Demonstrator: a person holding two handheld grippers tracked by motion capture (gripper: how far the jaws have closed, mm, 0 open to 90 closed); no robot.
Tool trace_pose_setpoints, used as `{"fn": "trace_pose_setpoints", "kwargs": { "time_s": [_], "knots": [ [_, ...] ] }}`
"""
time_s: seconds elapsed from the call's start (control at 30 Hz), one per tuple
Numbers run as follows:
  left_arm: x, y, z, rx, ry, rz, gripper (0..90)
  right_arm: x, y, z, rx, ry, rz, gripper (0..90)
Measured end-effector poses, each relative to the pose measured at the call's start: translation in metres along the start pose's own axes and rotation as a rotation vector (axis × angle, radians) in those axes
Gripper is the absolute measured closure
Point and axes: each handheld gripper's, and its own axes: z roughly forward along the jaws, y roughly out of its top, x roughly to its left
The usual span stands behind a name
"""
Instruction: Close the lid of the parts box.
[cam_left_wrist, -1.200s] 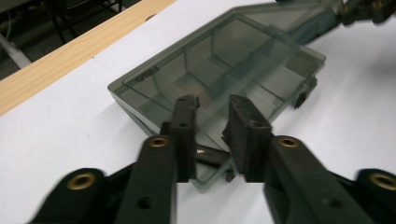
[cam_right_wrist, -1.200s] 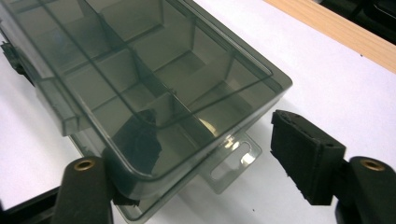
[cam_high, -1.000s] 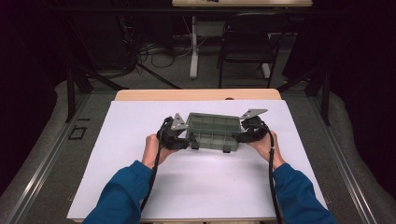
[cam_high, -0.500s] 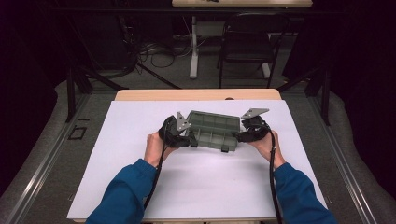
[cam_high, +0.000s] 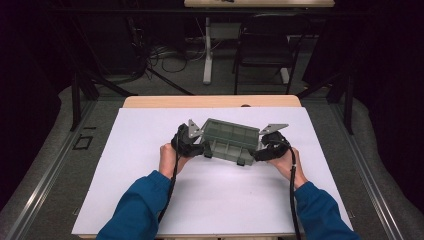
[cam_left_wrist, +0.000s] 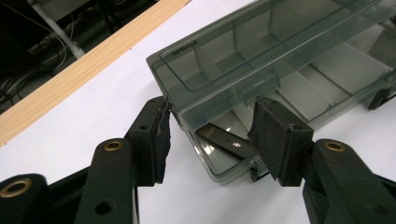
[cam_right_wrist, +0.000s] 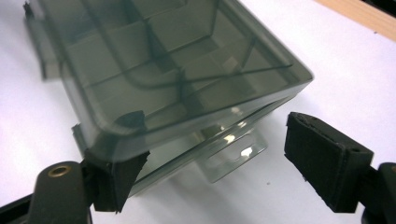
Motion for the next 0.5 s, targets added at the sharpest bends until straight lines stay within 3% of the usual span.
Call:
{"fn": "trace_pose_setpoints", "kwargs": {
  "time_s": [0.1, 0.27, 0.4, 0.5],
  "knots": [
    [-0.001, -0.001, 0.0, 0.005, -0.002, 0.007, 47.4, 0.009, -0.001, -0.008, -0.006, 0.011, 0.006, 19.5],
    [-0.003, -0.005, 0.001, 0.026, -0.011, 0.017, 47.4, 0.021, 0.005, -0.036, -0.082, 0.031, 0.022, 29.0],
    [-0.01, -0.012, 0.005, 0.084, -0.055, 0.036, 47.5, 0.018, 0.007, -0.034, -0.067, 0.022, 0.026, 35.7],
    [-0.011, -0.017, 0.005, 0.091, -0.128, 0.02, 48.0, 0.013, 0.002, -0.027, -0.038, 0.045, 0.038, 39.6]
  ]
}}
